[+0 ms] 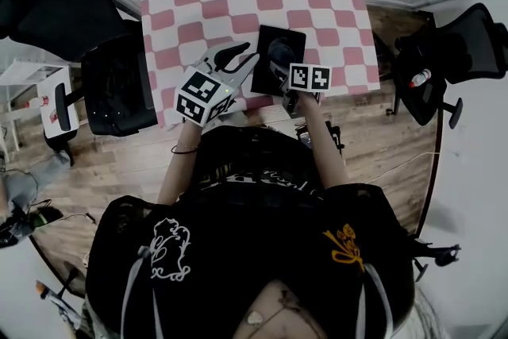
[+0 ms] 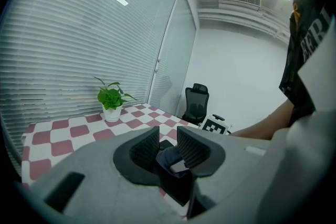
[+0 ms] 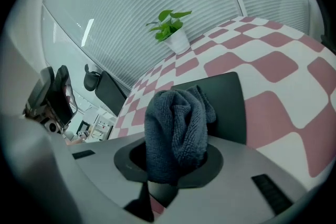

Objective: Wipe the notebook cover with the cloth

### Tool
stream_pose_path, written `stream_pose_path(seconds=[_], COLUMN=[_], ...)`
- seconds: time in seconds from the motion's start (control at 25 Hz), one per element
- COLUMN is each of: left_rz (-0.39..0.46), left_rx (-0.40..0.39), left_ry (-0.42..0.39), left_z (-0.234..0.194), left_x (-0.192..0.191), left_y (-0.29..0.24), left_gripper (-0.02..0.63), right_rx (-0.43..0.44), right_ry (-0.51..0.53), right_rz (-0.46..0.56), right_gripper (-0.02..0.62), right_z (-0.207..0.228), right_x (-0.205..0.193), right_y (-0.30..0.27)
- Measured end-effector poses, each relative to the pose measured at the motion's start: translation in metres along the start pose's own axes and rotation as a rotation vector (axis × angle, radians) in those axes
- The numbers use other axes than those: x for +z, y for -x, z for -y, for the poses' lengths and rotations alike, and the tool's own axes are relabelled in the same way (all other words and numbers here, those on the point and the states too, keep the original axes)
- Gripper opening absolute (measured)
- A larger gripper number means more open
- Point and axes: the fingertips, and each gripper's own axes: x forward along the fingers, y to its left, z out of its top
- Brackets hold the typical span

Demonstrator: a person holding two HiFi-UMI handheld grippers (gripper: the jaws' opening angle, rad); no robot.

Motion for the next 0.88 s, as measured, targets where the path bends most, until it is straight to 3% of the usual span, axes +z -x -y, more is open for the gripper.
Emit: stream_pose_path(seconds=[0.52, 0.64, 0.88], left_rz=[-0.013, -0.013, -0.013], left_rx=[-0.015, -0.004, 0.011], left_ry=[-0.014, -0.008, 0.001], left_z=[0.023, 0.025, 0.028], left_x=[-0.007, -0.009, -0.015], left_y=[-0.001, 0.002, 0.007], left_gripper=[0.114, 0.114, 0.114], right_rx=[-0.087, -0.099, -0.014], right_ry=[-0.062, -0.043, 0.009], right_rz=[0.069, 0.057, 0.057], right_gripper=[0.074, 0.074, 0.074], right_z=[0.056, 0.05, 0.006], right_x=[-0.009, -0.011, -0.01], right_y=[0.052, 0.055, 0.049])
